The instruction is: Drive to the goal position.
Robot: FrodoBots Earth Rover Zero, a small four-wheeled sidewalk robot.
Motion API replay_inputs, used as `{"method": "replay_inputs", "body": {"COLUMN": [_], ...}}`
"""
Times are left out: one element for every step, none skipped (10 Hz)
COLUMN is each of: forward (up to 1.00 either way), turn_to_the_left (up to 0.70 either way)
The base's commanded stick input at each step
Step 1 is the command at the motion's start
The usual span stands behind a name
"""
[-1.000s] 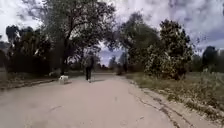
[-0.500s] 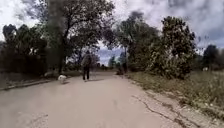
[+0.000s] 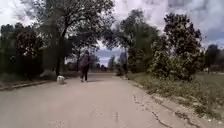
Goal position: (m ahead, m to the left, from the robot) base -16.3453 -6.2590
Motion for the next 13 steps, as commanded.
{"method": "replay_inputs", "body": {"forward": [0.85, 0.85, 0.85, 0.85, 0.85, 0.85, 0.85, 0.85, 0.85, 0.85, 0.85, 0.85, 0.85], "turn_to_the_left": [0.0, 0.0, 0.0, 0.0, 0.0, 0.0, 0.0, 0.0, 0.0, 0.0, 0.0, 0.0, 0.0]}}
